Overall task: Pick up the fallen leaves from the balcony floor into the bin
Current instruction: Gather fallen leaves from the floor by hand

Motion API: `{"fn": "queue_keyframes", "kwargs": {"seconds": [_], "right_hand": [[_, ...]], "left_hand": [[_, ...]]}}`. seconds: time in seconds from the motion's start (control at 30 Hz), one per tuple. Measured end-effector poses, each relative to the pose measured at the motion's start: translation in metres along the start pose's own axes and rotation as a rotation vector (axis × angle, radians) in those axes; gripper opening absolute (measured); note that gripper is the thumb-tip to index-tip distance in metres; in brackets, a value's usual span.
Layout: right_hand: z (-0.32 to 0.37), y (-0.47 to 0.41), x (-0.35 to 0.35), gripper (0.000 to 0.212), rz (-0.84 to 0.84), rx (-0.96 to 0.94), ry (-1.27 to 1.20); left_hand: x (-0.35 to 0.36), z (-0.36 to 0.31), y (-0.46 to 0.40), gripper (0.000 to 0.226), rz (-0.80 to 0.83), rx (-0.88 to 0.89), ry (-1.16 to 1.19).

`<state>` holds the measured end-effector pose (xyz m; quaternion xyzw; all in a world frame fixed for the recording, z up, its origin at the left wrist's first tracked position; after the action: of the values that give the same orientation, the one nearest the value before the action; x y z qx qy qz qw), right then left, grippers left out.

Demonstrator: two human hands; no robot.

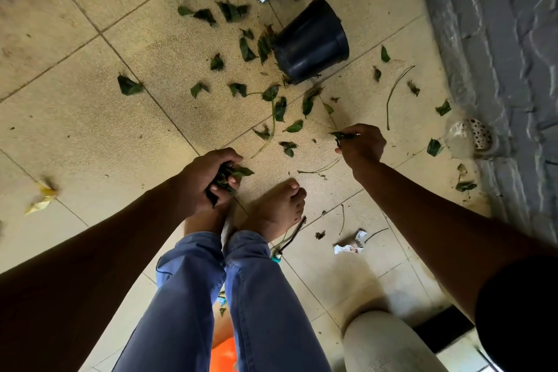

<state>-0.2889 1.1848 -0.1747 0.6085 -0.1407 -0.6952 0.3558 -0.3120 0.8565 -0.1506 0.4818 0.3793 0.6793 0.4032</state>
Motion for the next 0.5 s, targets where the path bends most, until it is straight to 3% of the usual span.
{"fn": "queue_keyframes", "kwargs": {"seconds": [0.13, 0.2, 0.33, 0.5], "right_hand": [[-0.022, -0.002, -0.003, 0.016, 0.039, 0.404, -0.687], [-0.020, -0.001, -0.004, 0.019, 0.132, 0.453, -0.903], [-0.012, 0.003, -0.016, 0.023, 0.231, 0.325, -0.905], [-0.008, -0.014, -0.023, 0.041, 0.173, 0.180, -0.557]], "left_hand": [[0.001, 0.001, -0.001, 0.022, 0.014, -0.011, -0.005], [0.001, 0.001, -0.002, 0.022, 0.008, -0.010, -0.010], [0.002, -0.001, -0.003, 0.024, -0.021, 0.002, 0.010], [0.003, 0.000, -0.002, 0.028, -0.081, 0.050, 0.001]]}}
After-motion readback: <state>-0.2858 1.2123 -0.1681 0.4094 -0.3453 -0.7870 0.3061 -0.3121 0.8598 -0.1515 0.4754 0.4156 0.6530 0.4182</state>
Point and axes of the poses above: each hand's wrist, its own y-axis away from the middle knuckle, its own x-axis out of the palm, z = x × y, the point moved 7 cm from there along -y, towards the middle knuckle, and after that the axes turned 7 degrees about y, right-handed, at the moved point
